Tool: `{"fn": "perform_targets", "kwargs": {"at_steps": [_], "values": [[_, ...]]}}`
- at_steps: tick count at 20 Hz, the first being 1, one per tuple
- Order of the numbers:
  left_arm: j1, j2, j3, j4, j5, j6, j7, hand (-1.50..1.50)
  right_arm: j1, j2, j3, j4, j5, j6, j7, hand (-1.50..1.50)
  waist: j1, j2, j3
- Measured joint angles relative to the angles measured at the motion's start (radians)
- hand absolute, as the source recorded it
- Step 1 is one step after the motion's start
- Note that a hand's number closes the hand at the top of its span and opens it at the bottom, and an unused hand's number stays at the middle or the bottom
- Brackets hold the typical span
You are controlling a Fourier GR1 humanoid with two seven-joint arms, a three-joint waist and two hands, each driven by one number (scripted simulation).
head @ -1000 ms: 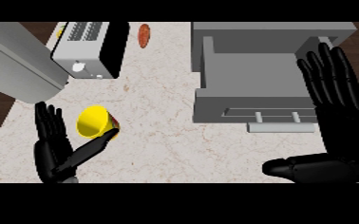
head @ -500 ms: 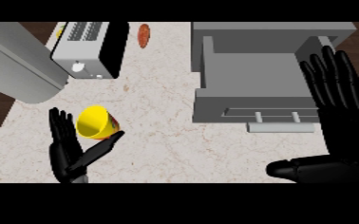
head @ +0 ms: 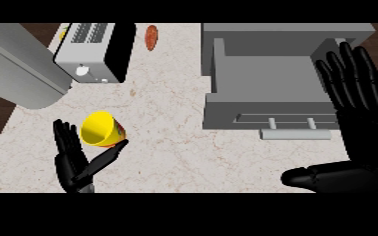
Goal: Pick up the cup, place it into the drawer and close the drawer
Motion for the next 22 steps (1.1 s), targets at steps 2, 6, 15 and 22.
{"fn": "perform_targets", "kwargs": {"at_steps": [2,6,15,22], "values": [[-0.020,0.004,0.017,0.044,0.008,-0.017,-0.020,-1.50,0.032,0.007,0.009,0.003,0.006,0.014,-0.031,-1.50,-0.001,0.000,0.000],[-0.019,0.004,0.036,0.106,0.016,-0.055,-0.074,-1.50,0.020,0.009,0.008,-0.012,0.010,0.000,-0.006,-1.50,0.000,0.000,0.000],[-0.108,0.027,0.075,0.239,0.040,-0.125,-0.129,-1.50,0.026,0.010,0.007,-0.020,0.000,0.007,-0.004,-1.50,-0.001,0.000,0.000],[-0.188,0.037,0.130,0.402,0.084,-0.207,-0.221,-1.50,0.006,0.011,0.011,-0.015,0.008,0.000,0.006,-1.50,-0.003,0.001,0.000]]}}
